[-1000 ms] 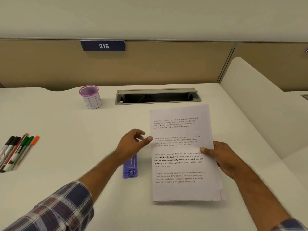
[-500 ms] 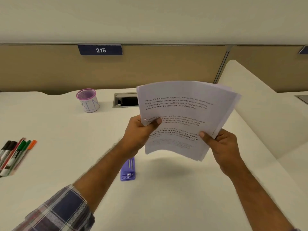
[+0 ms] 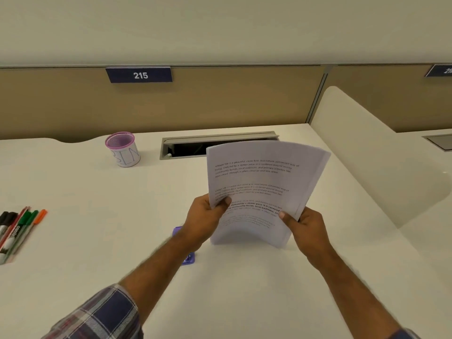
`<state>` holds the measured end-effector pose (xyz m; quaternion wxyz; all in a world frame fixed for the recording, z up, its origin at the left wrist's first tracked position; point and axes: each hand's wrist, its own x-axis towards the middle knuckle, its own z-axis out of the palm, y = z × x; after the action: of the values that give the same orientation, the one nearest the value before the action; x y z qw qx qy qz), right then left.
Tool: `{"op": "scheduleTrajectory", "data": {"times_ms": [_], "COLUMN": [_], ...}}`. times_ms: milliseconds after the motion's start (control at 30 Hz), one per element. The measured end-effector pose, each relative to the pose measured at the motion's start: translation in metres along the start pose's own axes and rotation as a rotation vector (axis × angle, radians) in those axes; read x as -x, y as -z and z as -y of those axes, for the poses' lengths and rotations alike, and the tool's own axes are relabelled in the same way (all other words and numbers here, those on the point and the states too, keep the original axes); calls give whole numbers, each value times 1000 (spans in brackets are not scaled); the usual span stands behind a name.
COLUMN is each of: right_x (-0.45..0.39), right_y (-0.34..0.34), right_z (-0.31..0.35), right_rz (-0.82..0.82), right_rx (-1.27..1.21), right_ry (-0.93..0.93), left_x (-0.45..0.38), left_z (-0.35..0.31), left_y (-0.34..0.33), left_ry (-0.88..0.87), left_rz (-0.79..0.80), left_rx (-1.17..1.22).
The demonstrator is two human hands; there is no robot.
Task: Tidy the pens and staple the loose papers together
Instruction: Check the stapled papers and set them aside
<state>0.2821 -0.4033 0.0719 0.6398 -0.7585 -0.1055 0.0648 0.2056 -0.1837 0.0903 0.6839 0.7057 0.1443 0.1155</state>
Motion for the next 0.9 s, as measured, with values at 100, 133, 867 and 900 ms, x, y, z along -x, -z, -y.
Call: {"op": "scheduleTrajectory", "data": {"times_ms": [100, 133, 867, 900], "right_x": [1, 1, -1, 0], "right_y": [3, 4, -19, -23], "right_z": [-2, -1, 2, 5], "right_rz": [-28, -30, 127, 159], "right_rx": [0, -6, -682, -733], "right_ry": [13, 16, -503, -513], "left_x": [5, 6, -10, -10], "left_z": [4, 5, 0, 0], "left_y": [-4, -5, -4, -7], "left_ry": [-24, -30, 439, 460], "left_rz": [-14, -17, -263, -260], "left_rx": [-16, -26, 842, 863]}}
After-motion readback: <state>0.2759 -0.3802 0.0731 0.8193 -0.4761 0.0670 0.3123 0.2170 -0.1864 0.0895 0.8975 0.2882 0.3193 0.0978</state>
